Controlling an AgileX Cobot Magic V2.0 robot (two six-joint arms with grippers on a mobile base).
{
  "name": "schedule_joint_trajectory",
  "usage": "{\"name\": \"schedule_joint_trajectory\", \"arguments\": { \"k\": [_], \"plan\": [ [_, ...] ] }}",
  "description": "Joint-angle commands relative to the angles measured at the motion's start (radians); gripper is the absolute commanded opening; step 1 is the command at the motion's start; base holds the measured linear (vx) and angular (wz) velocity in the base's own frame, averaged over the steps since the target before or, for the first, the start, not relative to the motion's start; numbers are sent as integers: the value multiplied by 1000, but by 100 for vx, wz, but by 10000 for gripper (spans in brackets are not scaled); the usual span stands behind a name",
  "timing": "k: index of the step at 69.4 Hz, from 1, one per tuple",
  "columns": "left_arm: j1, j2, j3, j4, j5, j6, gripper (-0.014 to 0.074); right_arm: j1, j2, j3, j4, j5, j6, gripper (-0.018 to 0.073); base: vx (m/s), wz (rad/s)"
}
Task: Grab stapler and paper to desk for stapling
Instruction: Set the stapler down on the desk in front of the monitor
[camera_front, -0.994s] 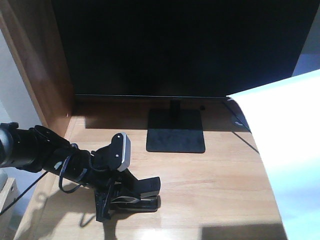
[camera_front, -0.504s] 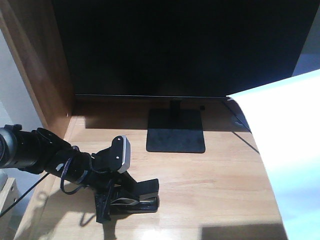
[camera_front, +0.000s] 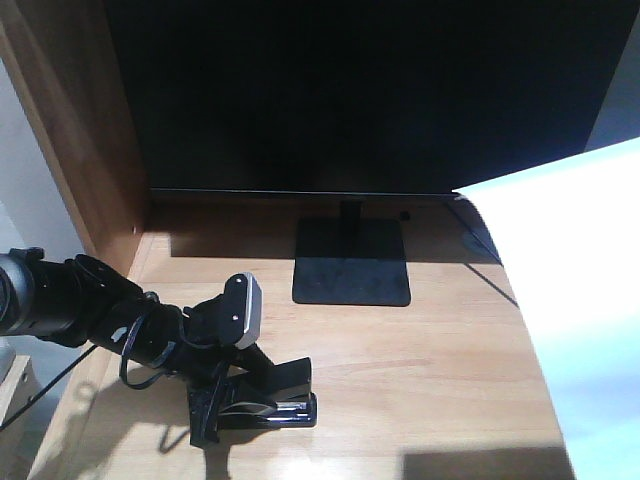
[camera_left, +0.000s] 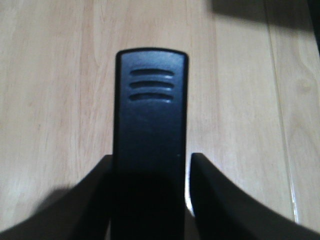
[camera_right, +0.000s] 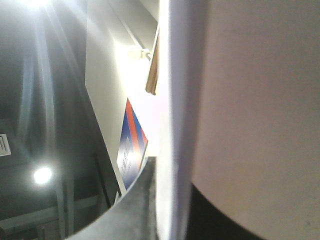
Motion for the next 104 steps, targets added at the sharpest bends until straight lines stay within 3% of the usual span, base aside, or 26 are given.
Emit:
{"name": "schedule_joint_trajectory", "arguments": {
  "k": [1, 19, 41, 60, 99, 104],
  "plan": [
    [-3, -47, -24, -45, 49, -12, 454, -8, 11, -32, 16, -27, -9, -8, 0, 0],
    [-3, -47, -24, -45, 29, -131, 653, -8, 11, -32, 16, -27, -9, -8, 0, 0],
    [-3, -73, -24, -44, 29, -146, 637, -8, 11, -32, 16, -28, -9, -8, 0, 0],
    [0, -172, -24, -45, 28, -146, 491, -8, 11, -32, 16, -28, -9, -8, 0, 0],
    [-3, -244, -24, -46, 54, -195, -7, -8, 11, -32, 16, -28, -9, -8, 0, 0],
    [-3, -244, -24, -49, 52, -196, -8, -8, 11, -32, 16, -28, -9, -8, 0, 0]
  ]
}}
